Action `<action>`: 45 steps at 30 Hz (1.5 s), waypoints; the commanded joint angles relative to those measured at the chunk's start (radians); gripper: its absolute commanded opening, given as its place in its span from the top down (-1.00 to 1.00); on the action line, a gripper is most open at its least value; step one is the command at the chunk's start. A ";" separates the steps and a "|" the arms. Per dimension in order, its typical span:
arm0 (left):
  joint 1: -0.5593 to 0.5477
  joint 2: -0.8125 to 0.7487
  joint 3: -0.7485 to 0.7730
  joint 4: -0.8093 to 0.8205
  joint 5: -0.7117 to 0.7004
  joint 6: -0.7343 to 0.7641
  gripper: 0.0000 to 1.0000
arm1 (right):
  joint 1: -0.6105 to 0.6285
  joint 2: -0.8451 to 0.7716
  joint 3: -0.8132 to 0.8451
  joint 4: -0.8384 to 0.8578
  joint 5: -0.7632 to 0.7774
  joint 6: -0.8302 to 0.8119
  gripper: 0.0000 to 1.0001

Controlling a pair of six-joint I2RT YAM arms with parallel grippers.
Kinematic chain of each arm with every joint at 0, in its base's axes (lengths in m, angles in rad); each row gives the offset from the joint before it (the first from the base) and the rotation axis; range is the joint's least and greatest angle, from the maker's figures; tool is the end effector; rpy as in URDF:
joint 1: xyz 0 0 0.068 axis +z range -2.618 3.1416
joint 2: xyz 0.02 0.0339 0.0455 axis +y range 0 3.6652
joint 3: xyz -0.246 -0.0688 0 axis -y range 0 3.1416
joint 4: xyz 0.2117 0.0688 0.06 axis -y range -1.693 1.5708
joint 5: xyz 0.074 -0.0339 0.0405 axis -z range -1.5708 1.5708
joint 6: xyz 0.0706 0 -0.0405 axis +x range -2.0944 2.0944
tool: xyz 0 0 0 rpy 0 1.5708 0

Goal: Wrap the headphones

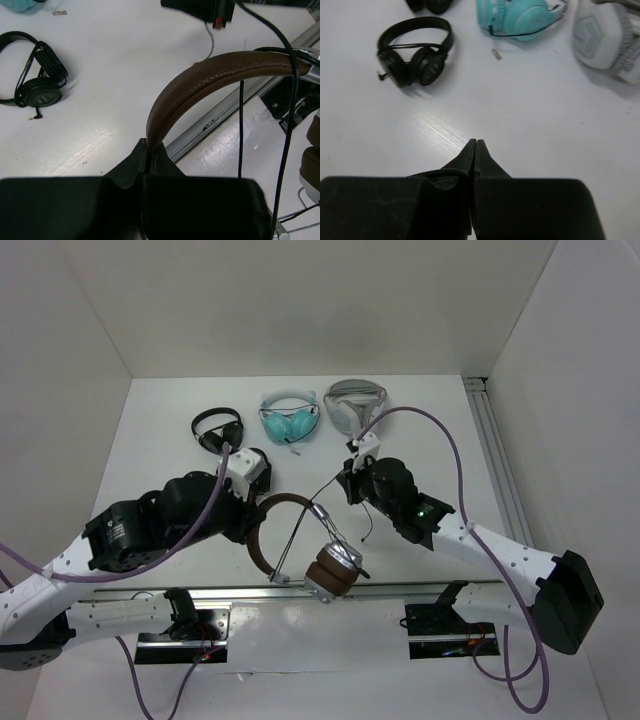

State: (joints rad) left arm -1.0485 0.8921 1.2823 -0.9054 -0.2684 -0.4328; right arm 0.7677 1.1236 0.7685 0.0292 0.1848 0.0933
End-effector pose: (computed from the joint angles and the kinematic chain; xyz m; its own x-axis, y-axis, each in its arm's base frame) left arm 0.0971 -0.1312 0.3710 -0.5253 0.1020 -0.8448 0.5510 0.7973 -0.2464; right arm 0.2024 0.1774 0.2721 -0.2813 -0.1442 -0.9487 -0.5335 0.8453 0.0297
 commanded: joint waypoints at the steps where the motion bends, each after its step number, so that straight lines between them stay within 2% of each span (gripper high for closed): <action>1: -0.010 -0.021 0.087 0.111 -0.069 -0.092 1.00 | 0.007 0.028 -0.066 0.229 -0.178 0.061 1.00; 2: -0.010 -0.010 0.088 0.124 -0.096 -0.107 1.00 | 0.007 0.037 -0.098 0.263 -0.233 0.072 1.00; 9: -0.010 0.044 0.221 0.128 -0.267 -0.228 1.00 | 0.016 0.208 -0.155 0.486 -0.346 0.146 0.98; 15: -0.010 0.157 0.356 0.054 -0.388 -0.297 1.00 | 0.071 0.304 -0.189 0.607 -0.366 0.178 0.98; 23: -0.010 0.209 0.397 0.031 -0.497 -0.354 1.00 | 0.114 0.355 -0.284 0.706 -0.346 0.200 0.98; 27: -0.010 0.220 0.428 0.031 -0.497 -0.354 1.00 | 0.133 0.355 -0.313 0.739 -0.325 0.200 0.94; 32: -0.010 0.220 0.437 0.020 -0.468 -0.354 1.00 | 0.142 0.346 -0.350 0.759 -0.324 0.200 0.61; 39: -0.010 0.211 0.428 0.020 -0.428 -0.373 1.00 | 0.153 0.328 -0.359 0.778 -0.272 0.191 0.60; 43: -0.010 0.211 0.419 0.011 -0.442 -0.373 1.00 | 0.153 0.317 -0.321 0.766 -0.249 0.181 0.82; 45: -0.010 0.200 0.419 0.011 -0.456 -0.382 1.00 | 0.153 0.317 -0.310 0.750 -0.260 0.181 0.78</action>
State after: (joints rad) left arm -1.0527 1.1282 1.6756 -0.9676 -0.7013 -0.7650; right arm 0.9131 1.4700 0.4221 0.7204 -0.0937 0.2893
